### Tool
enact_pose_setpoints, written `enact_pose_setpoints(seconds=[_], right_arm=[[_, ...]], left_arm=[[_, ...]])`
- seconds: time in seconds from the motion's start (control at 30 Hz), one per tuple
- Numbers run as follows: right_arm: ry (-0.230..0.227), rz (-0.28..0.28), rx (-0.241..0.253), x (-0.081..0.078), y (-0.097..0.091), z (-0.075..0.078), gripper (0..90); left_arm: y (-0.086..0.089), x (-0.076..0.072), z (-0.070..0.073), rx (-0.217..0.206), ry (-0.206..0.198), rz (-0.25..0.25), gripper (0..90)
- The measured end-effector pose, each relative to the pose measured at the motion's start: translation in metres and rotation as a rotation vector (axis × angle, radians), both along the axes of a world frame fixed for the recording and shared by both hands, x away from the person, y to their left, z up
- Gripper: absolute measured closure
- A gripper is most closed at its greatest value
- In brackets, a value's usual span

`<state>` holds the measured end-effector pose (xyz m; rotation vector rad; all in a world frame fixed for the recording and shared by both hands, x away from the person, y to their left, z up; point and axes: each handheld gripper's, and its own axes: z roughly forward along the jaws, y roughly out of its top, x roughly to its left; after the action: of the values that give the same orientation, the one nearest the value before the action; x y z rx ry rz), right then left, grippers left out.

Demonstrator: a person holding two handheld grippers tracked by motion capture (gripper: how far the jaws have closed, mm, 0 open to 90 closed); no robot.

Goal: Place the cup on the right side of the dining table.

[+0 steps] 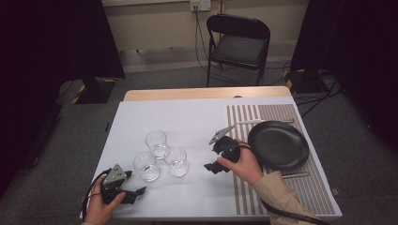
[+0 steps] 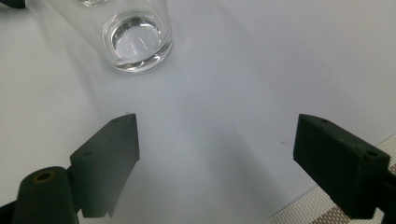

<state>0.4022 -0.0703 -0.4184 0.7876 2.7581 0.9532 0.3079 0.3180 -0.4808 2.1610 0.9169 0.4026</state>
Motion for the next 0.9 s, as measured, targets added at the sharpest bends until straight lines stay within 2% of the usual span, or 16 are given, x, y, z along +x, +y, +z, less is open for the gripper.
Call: enact_pose_setpoints(seconds=[0.9], right_arm=[[-0.008,0.018,-0.012,0.009,0.015,0.011,13.7]], left_arm=[[0.0,0.0,0.0,0.0,0.0,0.0,13.1]])
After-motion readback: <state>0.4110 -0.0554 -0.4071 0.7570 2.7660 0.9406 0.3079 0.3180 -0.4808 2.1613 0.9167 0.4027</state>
